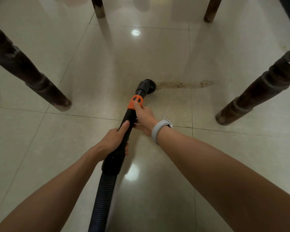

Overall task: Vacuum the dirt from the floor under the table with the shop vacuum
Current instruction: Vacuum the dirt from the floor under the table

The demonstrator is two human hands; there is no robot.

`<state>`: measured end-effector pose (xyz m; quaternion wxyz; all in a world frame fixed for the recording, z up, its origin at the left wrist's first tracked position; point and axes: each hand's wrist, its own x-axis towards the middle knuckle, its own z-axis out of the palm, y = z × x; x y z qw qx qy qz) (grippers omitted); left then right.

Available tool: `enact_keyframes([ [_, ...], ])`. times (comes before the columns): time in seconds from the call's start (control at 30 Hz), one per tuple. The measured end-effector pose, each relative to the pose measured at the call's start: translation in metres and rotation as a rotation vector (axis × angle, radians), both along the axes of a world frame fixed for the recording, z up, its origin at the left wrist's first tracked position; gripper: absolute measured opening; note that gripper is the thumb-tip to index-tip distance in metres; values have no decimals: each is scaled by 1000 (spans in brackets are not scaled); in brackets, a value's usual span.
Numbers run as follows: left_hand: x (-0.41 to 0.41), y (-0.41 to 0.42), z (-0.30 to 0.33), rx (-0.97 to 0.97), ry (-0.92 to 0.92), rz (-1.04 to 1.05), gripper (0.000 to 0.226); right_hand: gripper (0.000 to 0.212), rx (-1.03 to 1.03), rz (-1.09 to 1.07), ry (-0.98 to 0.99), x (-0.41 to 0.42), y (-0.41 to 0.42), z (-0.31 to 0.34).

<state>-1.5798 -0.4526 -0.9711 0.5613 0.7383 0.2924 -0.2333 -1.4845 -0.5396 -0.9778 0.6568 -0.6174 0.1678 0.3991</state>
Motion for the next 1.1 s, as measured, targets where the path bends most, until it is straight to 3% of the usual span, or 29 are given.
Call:
enact_keyframes([
  [0.13, 13, 6, 0, -5, -4, 5, 54, 49, -330, 208, -297, 6, -28, -24],
  [0.27, 23, 2, -2, 33, -17, -21, 53, 58, -851, 819, -619, 2, -86, -48],
  [0.33, 24, -1, -3, 58, -31, -48, 53, 65, -972, 1099, -619, -6, -114, -58],
  [0.43, 19, -4, -4, 101, -35, -91, 52, 80, -1022, 1311, -572, -18, -141, -72],
  [0.73, -3, -12, 0, 139, -11, -134, 49, 85, -999, 1330, -536, -17, -142, -74],
  [1.1, 43, -32, 10, 162, -17, -147, 50, 86, -978, 1380, -570, -21, -156, -71],
])
